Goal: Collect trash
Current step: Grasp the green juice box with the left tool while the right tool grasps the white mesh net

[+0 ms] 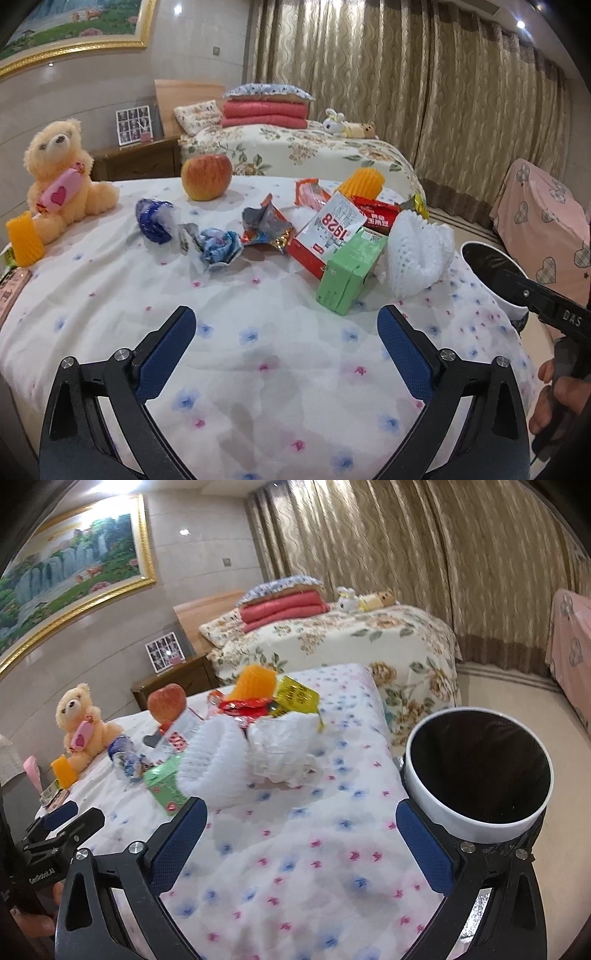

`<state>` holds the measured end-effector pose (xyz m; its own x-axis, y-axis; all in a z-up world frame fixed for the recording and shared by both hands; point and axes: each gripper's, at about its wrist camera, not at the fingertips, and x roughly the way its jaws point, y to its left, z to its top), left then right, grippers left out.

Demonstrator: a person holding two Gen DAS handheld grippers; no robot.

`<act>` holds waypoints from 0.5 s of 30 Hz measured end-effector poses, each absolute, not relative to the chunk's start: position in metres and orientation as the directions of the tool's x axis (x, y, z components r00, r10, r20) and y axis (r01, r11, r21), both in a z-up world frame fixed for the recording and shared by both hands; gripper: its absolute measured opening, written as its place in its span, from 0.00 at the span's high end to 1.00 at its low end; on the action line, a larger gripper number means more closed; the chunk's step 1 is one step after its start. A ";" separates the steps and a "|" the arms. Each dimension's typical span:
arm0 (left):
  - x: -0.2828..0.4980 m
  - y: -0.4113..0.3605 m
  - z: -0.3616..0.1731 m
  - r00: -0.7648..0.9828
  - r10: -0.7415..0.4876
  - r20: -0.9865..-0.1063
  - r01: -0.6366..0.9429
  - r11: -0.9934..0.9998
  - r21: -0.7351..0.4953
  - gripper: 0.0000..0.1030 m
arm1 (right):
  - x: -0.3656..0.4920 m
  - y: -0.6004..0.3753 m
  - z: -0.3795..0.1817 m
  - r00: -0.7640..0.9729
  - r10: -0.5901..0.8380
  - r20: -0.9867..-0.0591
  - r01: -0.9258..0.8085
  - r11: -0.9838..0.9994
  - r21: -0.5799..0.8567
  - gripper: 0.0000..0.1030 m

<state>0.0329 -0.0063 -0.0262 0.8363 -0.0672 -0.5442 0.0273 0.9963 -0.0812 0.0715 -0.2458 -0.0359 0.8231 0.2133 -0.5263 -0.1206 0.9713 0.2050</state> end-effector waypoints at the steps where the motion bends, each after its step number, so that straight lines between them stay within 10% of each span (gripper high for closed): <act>1: 0.037 -0.008 -0.027 0.831 -0.074 -0.552 0.034 0.996 -0.084 0.04 | 0.076 -0.247 -0.037 0.814 0.221 -0.537 -0.122 0.969 0.215 0.08; 15: 0.086 -0.026 -0.035 0.772 -0.132 -0.622 0.093 0.991 -0.095 0.17 | 0.118 -0.247 -0.040 0.751 0.313 -0.581 -0.167 0.942 0.291 0.29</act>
